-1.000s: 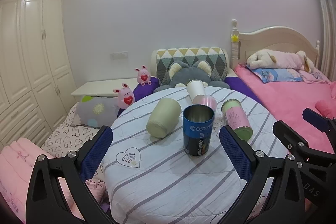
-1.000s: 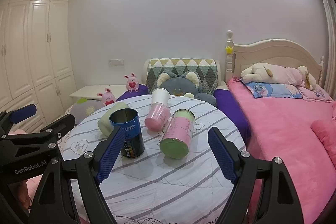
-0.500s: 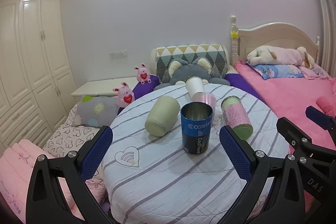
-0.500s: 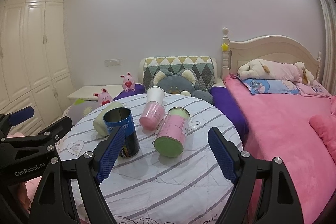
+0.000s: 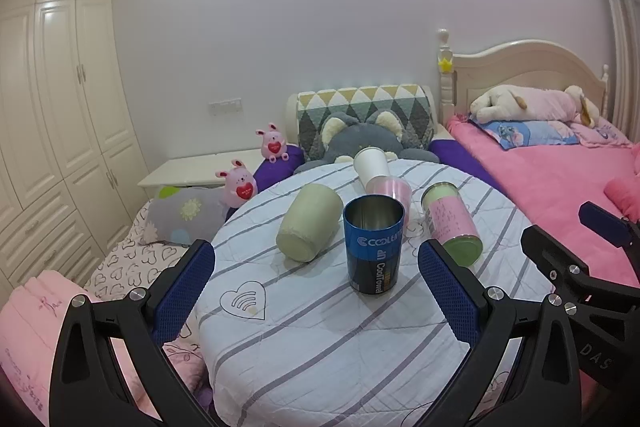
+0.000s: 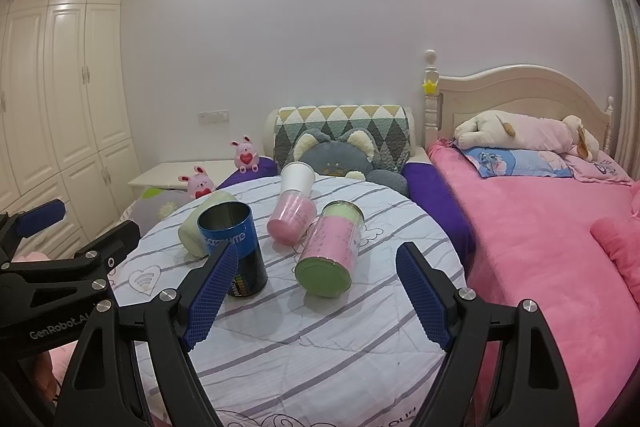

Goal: Flip cup upright

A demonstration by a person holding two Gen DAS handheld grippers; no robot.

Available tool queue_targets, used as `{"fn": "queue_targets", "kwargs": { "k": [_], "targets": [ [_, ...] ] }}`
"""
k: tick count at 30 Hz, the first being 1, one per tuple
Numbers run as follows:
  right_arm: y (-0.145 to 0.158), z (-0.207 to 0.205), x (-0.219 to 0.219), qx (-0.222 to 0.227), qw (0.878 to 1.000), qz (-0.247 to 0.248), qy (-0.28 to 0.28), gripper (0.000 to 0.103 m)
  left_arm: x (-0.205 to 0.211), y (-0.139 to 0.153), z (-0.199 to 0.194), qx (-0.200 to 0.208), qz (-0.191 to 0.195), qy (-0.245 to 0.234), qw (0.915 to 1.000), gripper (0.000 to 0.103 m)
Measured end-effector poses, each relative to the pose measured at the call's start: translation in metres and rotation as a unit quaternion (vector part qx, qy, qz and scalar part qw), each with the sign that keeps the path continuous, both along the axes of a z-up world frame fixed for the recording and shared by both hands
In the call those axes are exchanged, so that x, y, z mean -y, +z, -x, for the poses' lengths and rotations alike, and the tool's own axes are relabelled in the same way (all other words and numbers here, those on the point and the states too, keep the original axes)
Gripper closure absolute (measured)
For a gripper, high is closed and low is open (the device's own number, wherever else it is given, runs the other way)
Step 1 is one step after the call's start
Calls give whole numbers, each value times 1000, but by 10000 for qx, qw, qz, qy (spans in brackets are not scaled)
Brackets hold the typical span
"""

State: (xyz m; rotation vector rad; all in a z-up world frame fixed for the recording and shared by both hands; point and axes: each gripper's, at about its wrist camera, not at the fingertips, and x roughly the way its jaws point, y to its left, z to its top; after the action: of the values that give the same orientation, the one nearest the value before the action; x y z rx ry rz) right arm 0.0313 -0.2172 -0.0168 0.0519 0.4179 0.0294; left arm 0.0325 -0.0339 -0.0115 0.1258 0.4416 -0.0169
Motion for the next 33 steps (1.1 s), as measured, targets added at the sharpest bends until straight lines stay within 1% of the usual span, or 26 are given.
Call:
{"fn": "queue_targets", "kwargs": {
  "k": [19,33],
  "targets": [
    [-4,-7,-8,-107,9999,48,62,20,-2,0,-2,-40,-5,9,10000,0],
    [-17,-26,-14,-330,9993,116,113,20,-11,-10,-23,-228,72,59,9997,0]
  ]
}}
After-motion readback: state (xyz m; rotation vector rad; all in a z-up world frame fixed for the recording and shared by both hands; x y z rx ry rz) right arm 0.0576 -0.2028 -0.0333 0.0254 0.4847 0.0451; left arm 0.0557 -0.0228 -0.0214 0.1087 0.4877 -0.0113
